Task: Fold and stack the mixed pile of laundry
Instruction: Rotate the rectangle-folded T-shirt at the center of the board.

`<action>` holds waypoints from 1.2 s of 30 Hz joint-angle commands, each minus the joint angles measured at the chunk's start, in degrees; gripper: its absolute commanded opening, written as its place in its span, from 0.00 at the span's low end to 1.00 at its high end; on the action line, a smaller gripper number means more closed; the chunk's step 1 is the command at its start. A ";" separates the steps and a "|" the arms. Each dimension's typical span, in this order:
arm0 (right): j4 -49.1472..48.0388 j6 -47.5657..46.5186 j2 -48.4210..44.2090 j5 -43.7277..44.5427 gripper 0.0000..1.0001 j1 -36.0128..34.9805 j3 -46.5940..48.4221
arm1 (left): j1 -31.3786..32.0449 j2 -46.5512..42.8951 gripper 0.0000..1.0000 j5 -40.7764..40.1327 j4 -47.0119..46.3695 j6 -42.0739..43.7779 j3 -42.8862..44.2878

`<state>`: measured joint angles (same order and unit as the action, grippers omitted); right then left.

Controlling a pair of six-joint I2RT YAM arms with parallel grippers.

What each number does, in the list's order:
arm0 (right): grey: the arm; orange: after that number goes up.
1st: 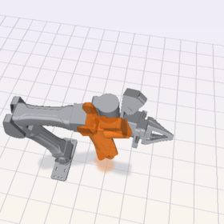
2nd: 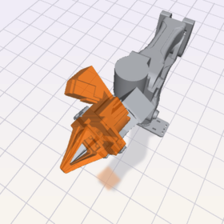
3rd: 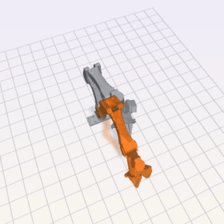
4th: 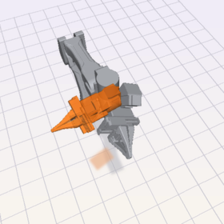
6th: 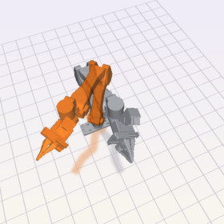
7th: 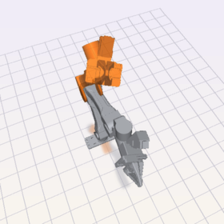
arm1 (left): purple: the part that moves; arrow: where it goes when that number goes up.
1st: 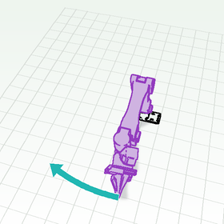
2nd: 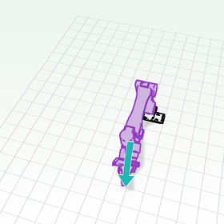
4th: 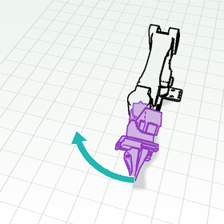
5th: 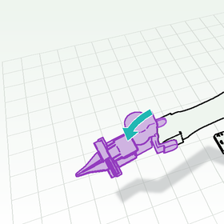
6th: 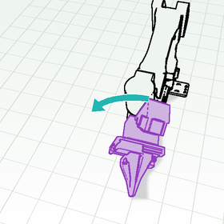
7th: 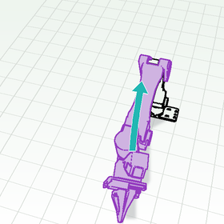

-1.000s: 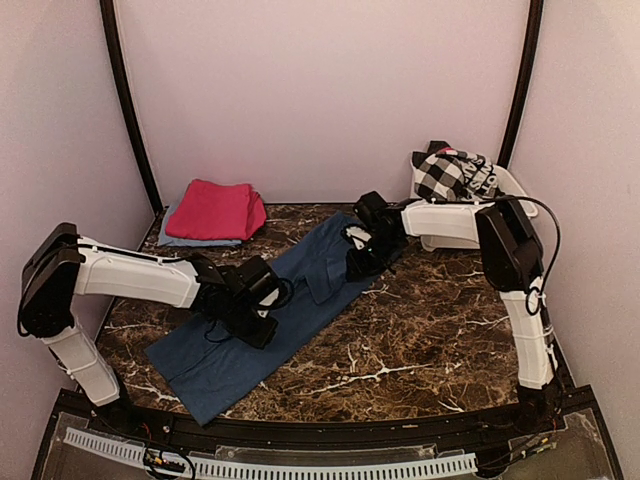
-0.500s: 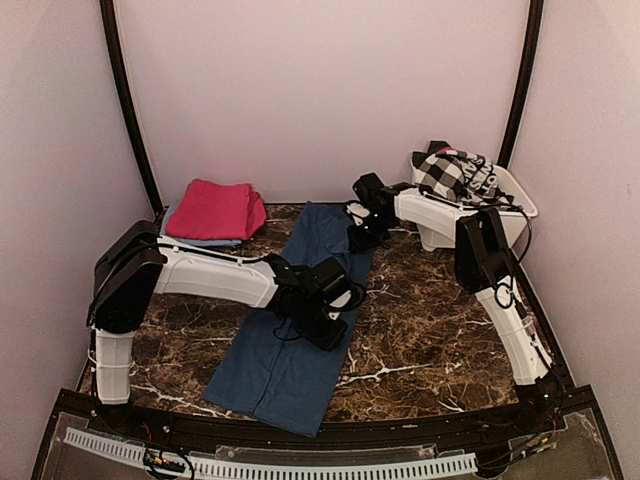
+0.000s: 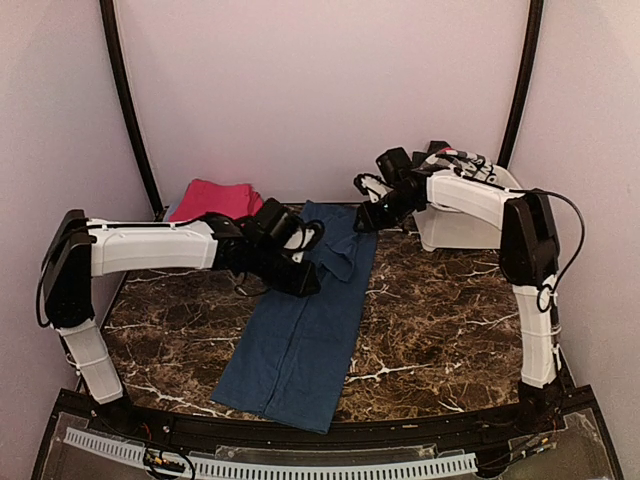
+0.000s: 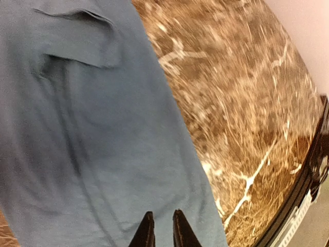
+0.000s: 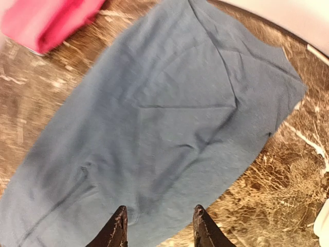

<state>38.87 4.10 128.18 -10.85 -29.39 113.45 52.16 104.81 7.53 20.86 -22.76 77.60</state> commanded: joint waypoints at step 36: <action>-1.93 5.93 15.14 4.46 0.37 -2.48 3.42 | -21.58 7.12 0.28 6.37 -6.61 0.72 11.61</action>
<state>32.58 12.27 138.32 -12.56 -31.79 113.38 30.37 127.22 13.06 14.24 -24.25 96.03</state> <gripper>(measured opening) 0.369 0.259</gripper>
